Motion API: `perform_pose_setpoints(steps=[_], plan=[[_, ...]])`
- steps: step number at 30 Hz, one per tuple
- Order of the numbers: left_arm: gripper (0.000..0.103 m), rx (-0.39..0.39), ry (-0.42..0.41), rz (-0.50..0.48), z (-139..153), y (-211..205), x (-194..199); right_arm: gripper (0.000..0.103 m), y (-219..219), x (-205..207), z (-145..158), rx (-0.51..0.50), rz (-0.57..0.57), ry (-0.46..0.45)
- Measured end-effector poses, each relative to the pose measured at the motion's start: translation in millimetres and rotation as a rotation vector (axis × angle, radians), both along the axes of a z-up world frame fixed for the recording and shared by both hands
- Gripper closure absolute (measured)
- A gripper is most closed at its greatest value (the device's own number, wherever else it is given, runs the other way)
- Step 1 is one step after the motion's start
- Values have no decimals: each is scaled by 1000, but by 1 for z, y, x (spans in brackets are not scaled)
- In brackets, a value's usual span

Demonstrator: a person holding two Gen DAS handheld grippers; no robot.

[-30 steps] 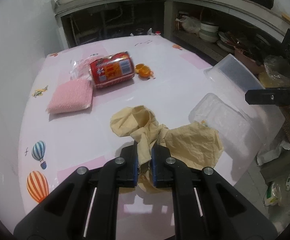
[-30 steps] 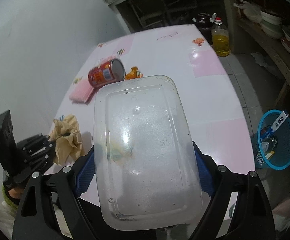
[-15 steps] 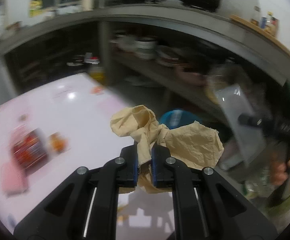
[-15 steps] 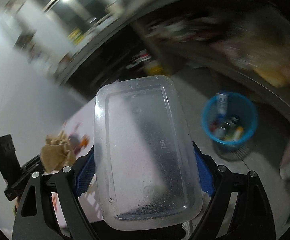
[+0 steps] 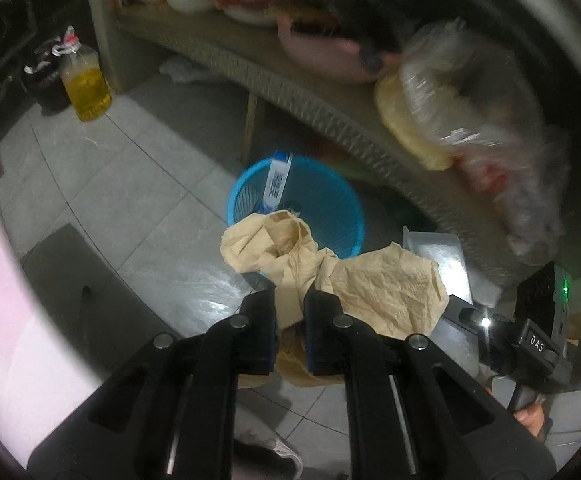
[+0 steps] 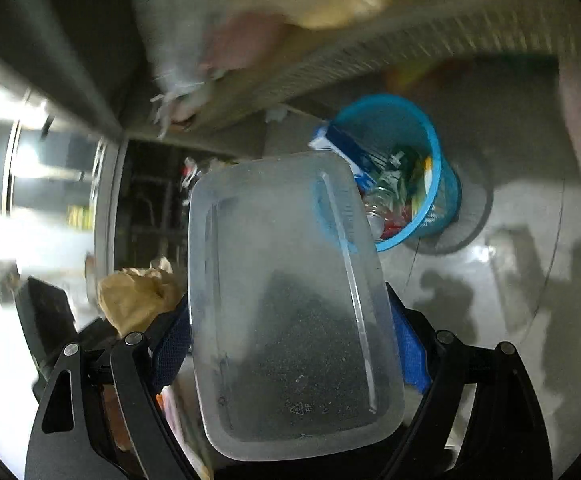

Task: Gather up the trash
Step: 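Carry the beige cloth and clear container over the blue basket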

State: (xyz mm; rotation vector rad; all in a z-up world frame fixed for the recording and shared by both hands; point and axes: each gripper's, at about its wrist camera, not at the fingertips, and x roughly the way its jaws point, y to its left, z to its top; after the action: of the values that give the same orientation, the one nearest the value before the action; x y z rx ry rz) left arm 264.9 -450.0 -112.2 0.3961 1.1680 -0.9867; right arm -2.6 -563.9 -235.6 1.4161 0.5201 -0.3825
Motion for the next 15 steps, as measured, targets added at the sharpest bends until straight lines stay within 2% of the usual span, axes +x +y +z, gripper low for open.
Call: perform_pose_setpoints(steps=[4, 6, 7, 9, 11, 13, 15], plan=[[93, 76, 31, -8, -41, -39, 14, 19, -27, 28, -50, 117, -66, -14], [93, 115, 100, -12, -61, -60, 24, 19, -42, 43, -69, 151, -104, -19], [93, 102, 105, -1, -65, -67, 29, 19, -48, 50, -75, 157, -120, -19], [93, 115, 54, -17, -68, -81, 39, 17, -62, 65, -91, 181, -167, -32], [92, 129, 63, -24, -77, -95, 47, 16, -73, 81, -104, 197, -182, -46], [83, 148, 93, -13, -86, -104, 56, 14, -81, 95, -117, 175, -202, -25], [62, 156, 93, -2, -91, -110, 60, 14, -86, 109, -135, 183, -199, 19]])
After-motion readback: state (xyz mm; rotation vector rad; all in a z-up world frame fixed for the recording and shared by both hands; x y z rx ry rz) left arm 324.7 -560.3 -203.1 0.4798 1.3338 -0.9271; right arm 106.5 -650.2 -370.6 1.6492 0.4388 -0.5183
